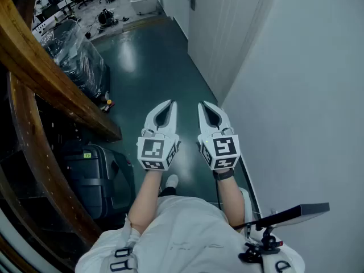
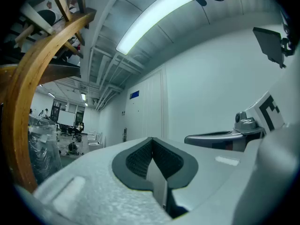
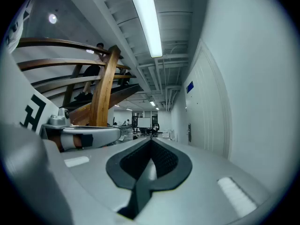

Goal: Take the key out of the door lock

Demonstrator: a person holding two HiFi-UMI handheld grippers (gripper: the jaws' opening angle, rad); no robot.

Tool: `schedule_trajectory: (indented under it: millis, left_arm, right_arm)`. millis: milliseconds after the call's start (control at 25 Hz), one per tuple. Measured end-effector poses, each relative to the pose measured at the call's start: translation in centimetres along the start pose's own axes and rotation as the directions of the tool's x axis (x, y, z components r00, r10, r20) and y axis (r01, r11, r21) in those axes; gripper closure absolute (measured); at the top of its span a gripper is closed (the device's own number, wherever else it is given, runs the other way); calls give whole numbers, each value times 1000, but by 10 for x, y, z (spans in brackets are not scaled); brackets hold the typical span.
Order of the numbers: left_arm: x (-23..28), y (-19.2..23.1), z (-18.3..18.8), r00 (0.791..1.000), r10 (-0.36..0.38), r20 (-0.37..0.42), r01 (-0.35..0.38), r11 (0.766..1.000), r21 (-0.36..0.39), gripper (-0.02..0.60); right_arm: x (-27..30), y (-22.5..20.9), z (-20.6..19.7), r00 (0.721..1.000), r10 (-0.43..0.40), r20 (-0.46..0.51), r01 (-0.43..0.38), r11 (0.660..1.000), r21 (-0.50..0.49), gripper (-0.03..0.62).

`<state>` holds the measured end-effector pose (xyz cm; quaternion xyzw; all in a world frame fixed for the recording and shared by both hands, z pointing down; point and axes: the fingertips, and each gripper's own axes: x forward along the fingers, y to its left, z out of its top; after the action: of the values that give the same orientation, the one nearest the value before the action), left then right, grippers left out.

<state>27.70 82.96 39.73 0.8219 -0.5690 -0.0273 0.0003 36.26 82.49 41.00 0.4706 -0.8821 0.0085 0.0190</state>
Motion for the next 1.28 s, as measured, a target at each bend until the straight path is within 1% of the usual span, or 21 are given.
schedule_trajectory:
  millis: [240,400,600,680,760,840,920,1000,1080,1120,1200,1280]
  left_arm:
    - [14,58,-1,1000,-6,2,6,1000,-10,581]
    - [26,109,3,1000,-7,2,7,1000,-28,581]
    - [30,164,6,999,38,16,-38,999,-27,581]
    - [32,184,-1,998,63,5,-63,996,-57,581]
    - [33,199,-7,997,76,-3,-76,991,-107,581]
    - [39,210,-4,997,76,15,-73,988,-136,581]
    - [48,224,-2,996,87,31,-82,987,-139,581]
    - [60,246,-12,992,122,25,-117,984,-137,581]
    - [77,278,-22,983,184,27,-179,974,-141,581]
    - [87,297,-24,974,223,32,-217,967,-133,583]
    - [114,332,-23,958,284,41,-279,955,-96,583]
    - [150,361,-19,950,309,43,-306,950,-61,586]
  right_arm:
    - [55,22,-1,1000,-5,-13,5,1000,4,594]
    - [107,47,5,1000,10,-9,-9,1000,17,594]
    - [151,74,13,999,49,19,-49,999,15,594]
    - [167,81,10,997,72,2,-72,997,4,592]
    - [185,85,4,996,84,-16,-84,996,11,592]
    - [208,80,-4,997,72,-33,-71,997,26,593]
    - [235,75,-17,996,58,-69,-56,998,25,602]
    - [264,74,-30,993,71,-93,-68,997,34,602]
    - [301,77,-39,988,119,-100,-114,992,51,602]
    - [323,79,-40,984,148,-97,-143,988,53,603]
    - [370,79,-34,978,194,-79,-191,981,44,603]
    - [418,74,-23,973,225,-59,-223,974,37,603]
